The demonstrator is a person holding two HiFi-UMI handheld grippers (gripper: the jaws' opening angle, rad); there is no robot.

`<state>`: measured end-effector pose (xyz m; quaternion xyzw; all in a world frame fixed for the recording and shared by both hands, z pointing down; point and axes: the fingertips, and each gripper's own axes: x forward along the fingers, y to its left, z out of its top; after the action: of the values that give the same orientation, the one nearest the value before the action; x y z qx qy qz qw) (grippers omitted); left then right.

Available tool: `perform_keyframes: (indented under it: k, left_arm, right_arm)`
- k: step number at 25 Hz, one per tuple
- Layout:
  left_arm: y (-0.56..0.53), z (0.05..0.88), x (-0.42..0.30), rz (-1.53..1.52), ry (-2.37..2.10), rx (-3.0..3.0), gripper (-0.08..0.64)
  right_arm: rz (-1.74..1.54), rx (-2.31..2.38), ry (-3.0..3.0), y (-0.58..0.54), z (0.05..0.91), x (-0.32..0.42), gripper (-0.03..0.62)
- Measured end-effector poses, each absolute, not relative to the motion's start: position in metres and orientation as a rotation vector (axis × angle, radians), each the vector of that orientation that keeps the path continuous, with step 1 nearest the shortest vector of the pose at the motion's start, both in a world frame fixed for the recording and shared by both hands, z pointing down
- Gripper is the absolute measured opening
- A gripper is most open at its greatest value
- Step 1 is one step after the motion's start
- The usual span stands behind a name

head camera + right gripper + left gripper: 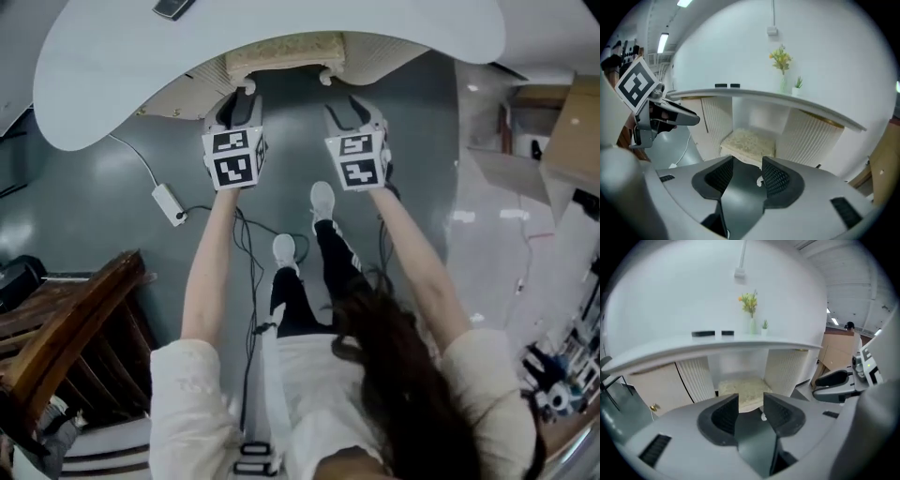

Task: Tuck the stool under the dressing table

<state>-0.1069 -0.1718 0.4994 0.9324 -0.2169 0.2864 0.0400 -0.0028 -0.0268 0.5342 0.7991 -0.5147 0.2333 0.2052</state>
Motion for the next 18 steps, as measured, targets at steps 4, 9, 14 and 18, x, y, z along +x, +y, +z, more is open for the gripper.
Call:
perform_keyframes:
  k: [4, 9, 14, 18]
  left_arm:
    - [-0.120, 0.410, -0.133, 0.713, -0.659, 2.903, 0.163]
    - [-0.085, 0.343, -0.140, 0.537, -0.662, 2.941, 0.150]
    - [-0.048, 0.278, -0.145, 0.402, -0.597, 3.036, 0.113]
    - [-0.033, 0.247, -0.146, 0.312, -0.645, 3.091, 0.059]
  right_arm:
    - [0.555, 2.283, -1.484, 0.013, 0.455, -0.024, 0.172]
    - [0.478, 2.365, -1.527, 0.031, 0.379, -0.027, 0.170]
    - [0.376, 2.479, -1.589, 0.050, 0.309, -0.042, 0.170]
    - [0.294, 2.525, -1.661, 0.059, 0.275, -0.051, 0.157]
